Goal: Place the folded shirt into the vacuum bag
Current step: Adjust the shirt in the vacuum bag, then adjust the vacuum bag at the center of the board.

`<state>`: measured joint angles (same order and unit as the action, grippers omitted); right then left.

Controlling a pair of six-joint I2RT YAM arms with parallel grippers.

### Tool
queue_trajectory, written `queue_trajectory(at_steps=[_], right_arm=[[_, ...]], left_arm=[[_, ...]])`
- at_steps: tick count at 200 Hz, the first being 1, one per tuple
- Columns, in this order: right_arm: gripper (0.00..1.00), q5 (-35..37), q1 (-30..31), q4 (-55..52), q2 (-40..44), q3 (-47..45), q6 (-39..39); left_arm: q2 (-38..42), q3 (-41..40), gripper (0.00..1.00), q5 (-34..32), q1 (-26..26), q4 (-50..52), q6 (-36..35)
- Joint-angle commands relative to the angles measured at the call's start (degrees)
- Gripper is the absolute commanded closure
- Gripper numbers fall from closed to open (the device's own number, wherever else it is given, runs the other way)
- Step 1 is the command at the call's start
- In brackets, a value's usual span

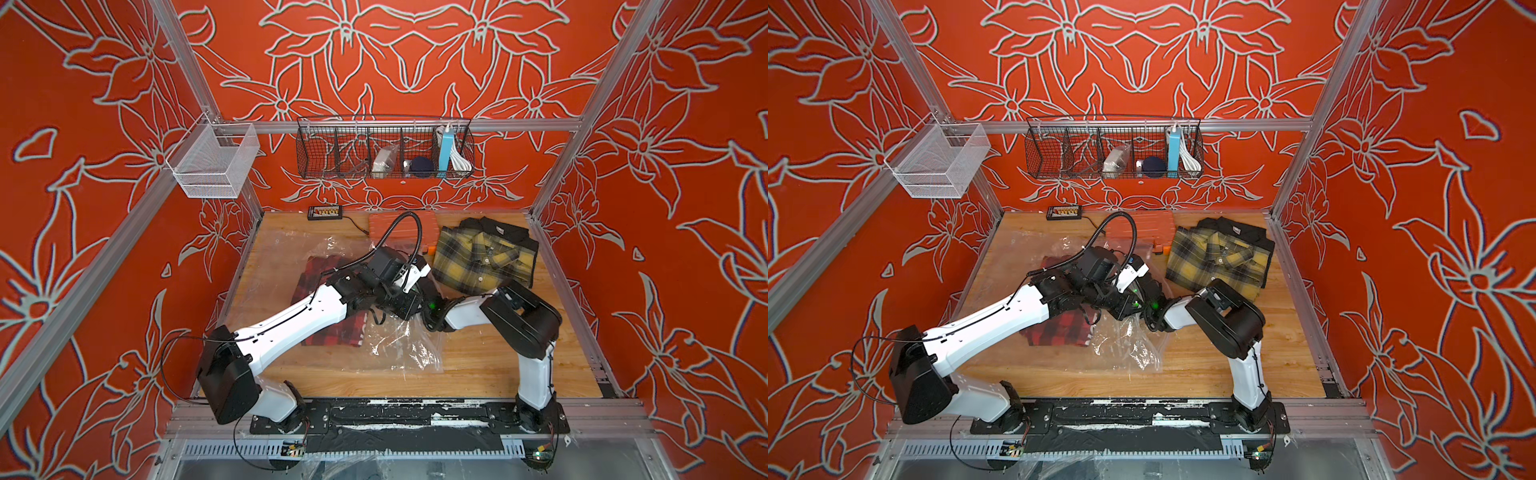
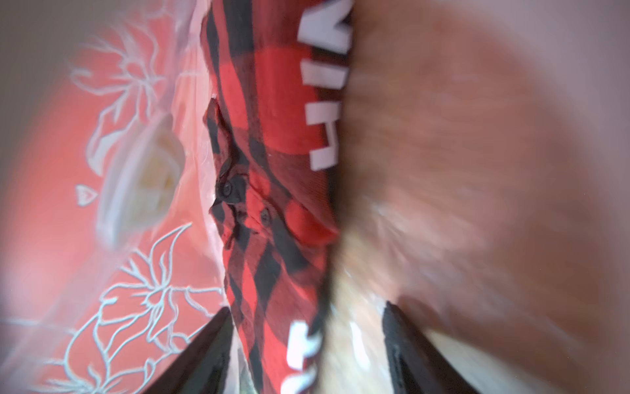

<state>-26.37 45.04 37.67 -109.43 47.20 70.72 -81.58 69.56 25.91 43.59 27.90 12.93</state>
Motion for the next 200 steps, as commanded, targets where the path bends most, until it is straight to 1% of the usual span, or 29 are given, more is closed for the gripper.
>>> queue_trajectory(at_steps=[1,29,37,48,64,74,93,104,118,129,137,150,167,187,200], right_arm=[[0.24,4.9,-0.5,-3.2,5.8,-3.8,-0.4],[0.24,7.6,-4.0,-12.5,15.4,-9.7,-0.9],[0.24,8.5,-5.5,-18.1,19.0,-10.9,-2.4],[0.24,9.7,-8.1,-28.5,24.5,-10.9,-6.0],[0.24,11.5,-12.4,-42.5,31.6,-9.2,-13.3],[0.24,12.1,-15.4,-49.3,35.0,-7.8,-17.7],[0.23,11.8,-21.6,-60.6,37.3,-3.0,-25.9],[0.22,13.0,-24.2,-66.0,37.6,0.3,-30.3],[0.2,16.0,-26.1,-70.0,38.1,4.0,-34.5],[0.18,17.0,-26.8,-70.9,37.9,6.8,-37.4],[0.16,17.6,-26.8,-72.3,36.2,9.4,-39.6],[0.13,18.1,-27.1,-74.5,31.4,14.9,-42.3],[0.11,16.3,-28.3,-74.5,23.9,20.7,-44.3],[0.09,14.1,-28.8,-74.4,15.2,28.6,-46.2],[0.08,12.7,-28.8,-75.5,10.2,34.0,-47.3]], left_arm=[[0.2,-0.3,0.94,2.6,-0.3,-4.9,0.9],[0.6,-1.0,0.93,2.6,-0.3,-5.8,1.5],[1.0,-1.2,0.91,3.0,-0.3,-5.8,1.6],[1.4,-1.7,0.87,3.7,-0.3,-6.2,2.3],[1.7,-2.5,0.78,5.0,-0.3,-6.9,3.8],[2.4,-2.9,0.68,4.9,-0.3,-7.2,4.7],[5.4,-3.1,0.56,2.0,-0.6,-6.3,5.1],[7.0,-2.9,0.53,-0.4,-1.6,-5.0,5.6],[8.1,-2.3,0.52,-4.1,-3.6,-1.5,6.4],[8.6,-2.6,0.52,-8.8,-5.0,1.1,7.2],[8.9,-3.5,0.52,-11.9,-5.6,2.4,8.1],[9.1,-5.7,0.52,-16.3,-6.5,3.2,10.2],[9.5,-9.2,0.52,-19.3,-7.7,2.6,15.0],[9.4,-11.9,0.5,-18.8,-8.6,1.0,20.2],[8.5,-12.7,0.48,-15.0,-8.5,-1.1,22.4]])
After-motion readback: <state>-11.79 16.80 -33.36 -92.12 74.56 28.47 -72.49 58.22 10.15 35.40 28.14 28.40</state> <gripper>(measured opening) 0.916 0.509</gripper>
